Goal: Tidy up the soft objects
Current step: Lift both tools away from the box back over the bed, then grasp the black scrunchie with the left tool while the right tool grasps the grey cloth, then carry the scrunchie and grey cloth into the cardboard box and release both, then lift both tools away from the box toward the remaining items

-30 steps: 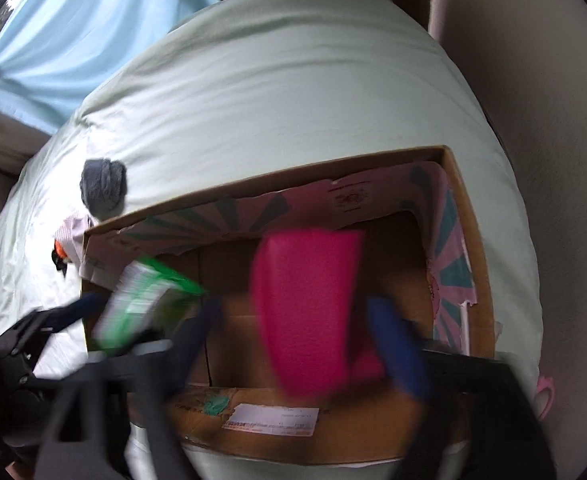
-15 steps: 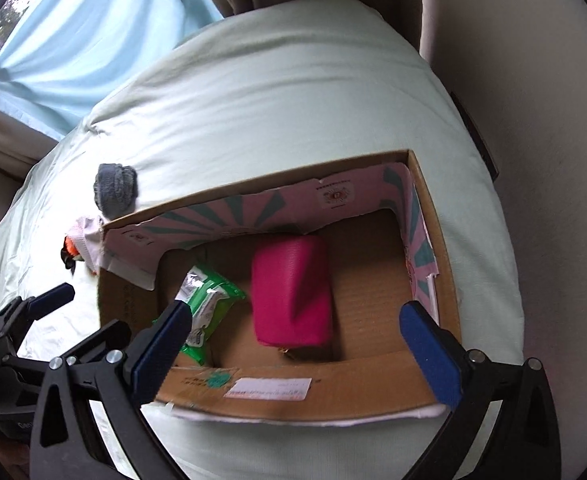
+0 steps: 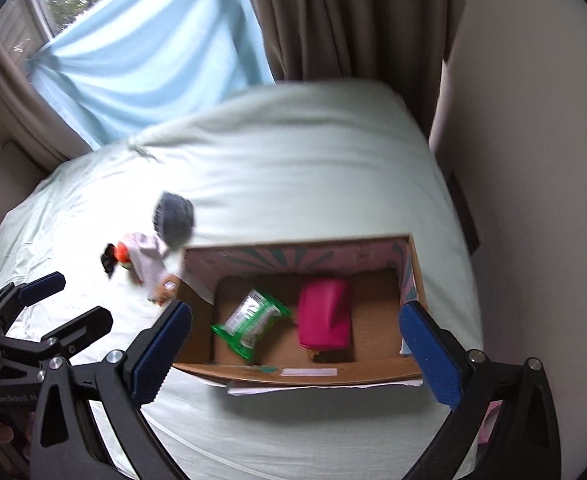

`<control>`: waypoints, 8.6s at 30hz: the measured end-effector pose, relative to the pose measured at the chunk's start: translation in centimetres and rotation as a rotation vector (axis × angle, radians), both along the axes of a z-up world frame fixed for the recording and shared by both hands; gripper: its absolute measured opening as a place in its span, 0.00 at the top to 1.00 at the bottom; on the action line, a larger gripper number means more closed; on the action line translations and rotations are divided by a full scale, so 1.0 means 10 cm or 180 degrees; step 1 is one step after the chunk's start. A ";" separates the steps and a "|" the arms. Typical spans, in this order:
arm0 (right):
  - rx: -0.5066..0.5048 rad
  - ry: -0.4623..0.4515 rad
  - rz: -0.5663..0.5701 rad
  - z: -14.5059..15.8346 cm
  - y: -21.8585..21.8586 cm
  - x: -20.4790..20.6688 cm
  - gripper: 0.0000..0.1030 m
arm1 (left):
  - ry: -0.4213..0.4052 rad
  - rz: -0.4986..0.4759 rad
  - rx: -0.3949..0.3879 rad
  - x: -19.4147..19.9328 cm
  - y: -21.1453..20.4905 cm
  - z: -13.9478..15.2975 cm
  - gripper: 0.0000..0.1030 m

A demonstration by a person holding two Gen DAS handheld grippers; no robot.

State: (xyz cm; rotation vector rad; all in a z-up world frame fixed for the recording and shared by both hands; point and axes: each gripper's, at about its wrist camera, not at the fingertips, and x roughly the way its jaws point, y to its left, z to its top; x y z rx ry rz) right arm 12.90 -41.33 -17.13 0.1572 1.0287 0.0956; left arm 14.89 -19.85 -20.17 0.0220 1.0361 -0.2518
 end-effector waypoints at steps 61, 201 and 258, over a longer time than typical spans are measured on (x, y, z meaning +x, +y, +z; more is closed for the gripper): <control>0.0161 -0.0456 -0.0742 0.12 2.99 0.63 0.12 | -0.0232 0.0483 -0.0116 1.05 3.90 -0.15 0.00; 0.0501 0.0916 -0.0603 -1.69 -0.89 0.93 0.87 | 0.1169 -0.0108 0.0290 1.22 -1.43 -2.19 0.84; 0.0031 -0.0551 0.0352 1.10 0.92 -0.55 0.00 | -0.0518 0.0639 0.0032 -0.69 1.11 0.88 0.00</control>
